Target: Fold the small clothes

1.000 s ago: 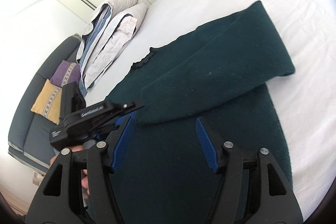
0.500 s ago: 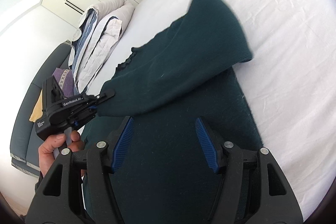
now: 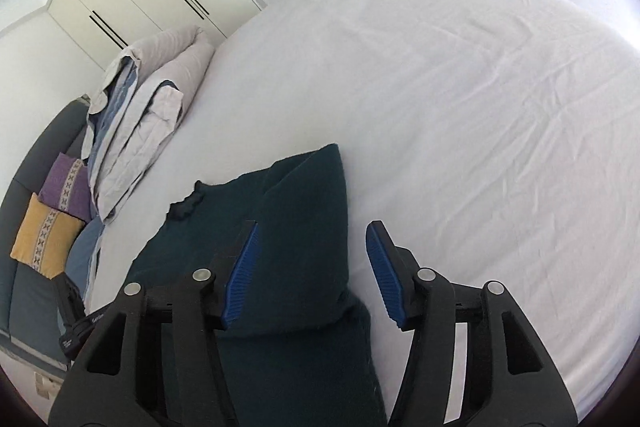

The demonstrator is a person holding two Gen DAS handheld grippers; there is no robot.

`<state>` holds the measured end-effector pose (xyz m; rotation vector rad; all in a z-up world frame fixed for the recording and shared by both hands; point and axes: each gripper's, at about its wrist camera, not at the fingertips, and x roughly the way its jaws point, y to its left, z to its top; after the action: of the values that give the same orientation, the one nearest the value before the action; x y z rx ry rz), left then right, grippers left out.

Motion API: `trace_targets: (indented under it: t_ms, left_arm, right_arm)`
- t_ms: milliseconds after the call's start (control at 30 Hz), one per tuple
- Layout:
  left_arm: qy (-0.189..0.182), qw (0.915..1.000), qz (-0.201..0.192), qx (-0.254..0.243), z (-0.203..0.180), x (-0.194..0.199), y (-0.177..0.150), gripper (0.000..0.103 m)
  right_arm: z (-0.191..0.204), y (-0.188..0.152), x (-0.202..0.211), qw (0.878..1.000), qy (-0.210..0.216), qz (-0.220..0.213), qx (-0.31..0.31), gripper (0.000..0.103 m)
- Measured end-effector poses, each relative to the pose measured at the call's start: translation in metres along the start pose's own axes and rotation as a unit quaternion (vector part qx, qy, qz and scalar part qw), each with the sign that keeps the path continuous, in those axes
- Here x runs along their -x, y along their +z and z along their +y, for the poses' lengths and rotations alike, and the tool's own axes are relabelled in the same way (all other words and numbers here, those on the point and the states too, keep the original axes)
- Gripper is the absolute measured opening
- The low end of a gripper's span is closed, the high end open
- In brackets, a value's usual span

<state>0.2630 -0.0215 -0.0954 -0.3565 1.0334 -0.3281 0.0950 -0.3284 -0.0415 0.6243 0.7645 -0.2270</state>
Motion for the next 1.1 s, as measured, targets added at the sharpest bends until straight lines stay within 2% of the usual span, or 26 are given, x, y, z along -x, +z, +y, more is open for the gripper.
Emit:
trace_targets:
  t_ms: [100, 267, 333, 433, 567, 733, 800, 867, 967, 1067, 1100]
  left_arm:
    - [0.002, 0.9999, -0.007, -0.013, -0.001, -0.002, 0.001, 0.009]
    - [0.007, 0.9998, -0.006, -0.019, 0.003, -0.006, -0.001, 0.009]
    - [0.003, 0.9998, -0.010, -0.017, 0.005, -0.007, -0.002, 0.009]
    - [0.004, 0.9995, -0.023, -0.023, 0.003, -0.005, -0.001, 0.009]
    - [0.006, 0.9977, -0.052, -0.044, -0.001, 0.003, 0.002, 0.009]
    - [0.020, 0.9972, -0.048, -0.053, -0.002, -0.012, -0.001, 0.009]
    - [0.017, 0.9976, -0.048, -0.047, 0.003, -0.014, -0.002, 0.010]
    - [0.013, 0.9978, -0.047, -0.046, 0.006, -0.015, -0.002, 0.010]
    - [0.017, 0.9974, -0.048, -0.051, 0.005, -0.017, -0.003, 0.013]
    - [0.021, 0.9969, -0.052, -0.055, 0.003, -0.018, -0.004, 0.013]
    - [0.023, 0.9967, -0.053, -0.057, 0.002, -0.019, -0.004, 0.013]
  right_arm:
    - [0.001, 0.018, -0.026, 0.999, -0.030, 0.018, 0.017, 0.044]
    - [0.007, 0.030, -0.071, 0.997, -0.044, 0.056, 0.038, 0.042]
    - [0.011, 0.030, -0.087, 0.993, -0.069, 0.068, 0.067, 0.021]
    - [0.011, 0.033, -0.092, 0.991, -0.089, 0.061, 0.084, 0.007]
    - [0.009, 0.034, -0.091, 0.990, -0.102, 0.040, 0.083, 0.005]
    - [0.010, 0.030, -0.091, 0.991, -0.115, 0.014, 0.073, 0.002]
    - [0.002, 0.027, -0.093, 0.988, -0.141, 0.006, 0.062, 0.000]
    - [-0.010, 0.028, -0.097, 0.990, -0.127, 0.015, 0.063, 0.000]
    - [-0.011, 0.032, -0.075, 0.993, -0.104, 0.005, 0.057, 0.000]
    - [-0.008, 0.024, -0.043, 0.997, -0.064, -0.007, 0.044, 0.003]
    - [-0.004, 0.019, -0.035, 0.997, -0.059, -0.007, 0.053, 0.008]
